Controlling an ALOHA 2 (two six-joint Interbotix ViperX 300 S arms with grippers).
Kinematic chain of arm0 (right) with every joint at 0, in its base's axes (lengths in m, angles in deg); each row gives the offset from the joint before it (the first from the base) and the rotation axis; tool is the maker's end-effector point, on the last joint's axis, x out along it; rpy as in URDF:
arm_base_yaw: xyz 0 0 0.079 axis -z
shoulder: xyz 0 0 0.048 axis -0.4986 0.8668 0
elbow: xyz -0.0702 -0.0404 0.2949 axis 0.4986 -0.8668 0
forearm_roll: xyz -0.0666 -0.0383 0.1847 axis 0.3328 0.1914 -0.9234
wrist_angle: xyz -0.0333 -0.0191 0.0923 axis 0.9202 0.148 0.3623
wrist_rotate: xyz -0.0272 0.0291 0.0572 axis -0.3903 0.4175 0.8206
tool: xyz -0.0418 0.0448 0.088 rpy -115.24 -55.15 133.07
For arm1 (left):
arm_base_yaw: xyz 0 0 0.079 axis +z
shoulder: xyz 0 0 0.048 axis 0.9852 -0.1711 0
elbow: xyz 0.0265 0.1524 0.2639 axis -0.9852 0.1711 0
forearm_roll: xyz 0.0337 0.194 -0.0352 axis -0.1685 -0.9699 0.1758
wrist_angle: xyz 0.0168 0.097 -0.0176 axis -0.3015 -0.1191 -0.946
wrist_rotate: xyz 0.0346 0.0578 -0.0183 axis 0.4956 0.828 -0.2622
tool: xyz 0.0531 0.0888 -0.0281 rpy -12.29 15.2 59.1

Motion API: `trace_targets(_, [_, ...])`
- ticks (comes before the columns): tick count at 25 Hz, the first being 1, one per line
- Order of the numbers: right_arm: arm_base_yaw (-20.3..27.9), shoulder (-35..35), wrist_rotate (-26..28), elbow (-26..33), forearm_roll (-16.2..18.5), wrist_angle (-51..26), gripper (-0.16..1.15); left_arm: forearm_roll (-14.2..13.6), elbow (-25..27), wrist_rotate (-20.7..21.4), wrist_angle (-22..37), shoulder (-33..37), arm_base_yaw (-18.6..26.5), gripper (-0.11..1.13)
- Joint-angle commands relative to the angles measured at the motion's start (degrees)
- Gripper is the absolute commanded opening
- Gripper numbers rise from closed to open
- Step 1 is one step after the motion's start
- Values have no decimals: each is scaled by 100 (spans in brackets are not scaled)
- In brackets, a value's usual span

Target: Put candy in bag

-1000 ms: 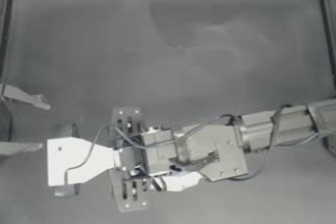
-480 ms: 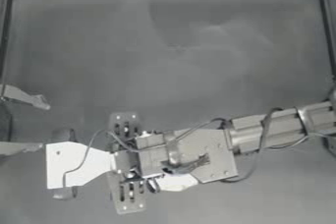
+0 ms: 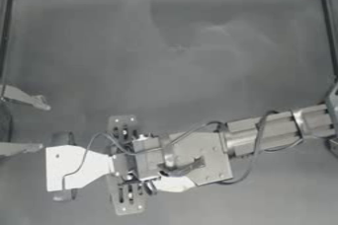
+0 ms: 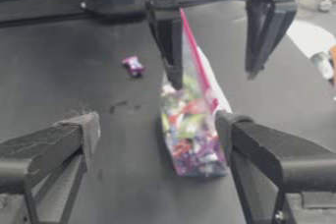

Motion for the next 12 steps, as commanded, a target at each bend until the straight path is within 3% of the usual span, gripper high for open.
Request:
trace_targets(1, [9, -105, -9, 88, -79, 9, 101, 18, -62, -9, -26, -26, -9, 100])
trace_targets(6, [9, -105, -18, 44, -53, 18, 101, 35, -62, -9, -26, -26, -9, 100])
trace_targets(12, [9, -79, -26, 26, -35, 35, 90, 53, -70, -9, -26, -26, -9, 100])
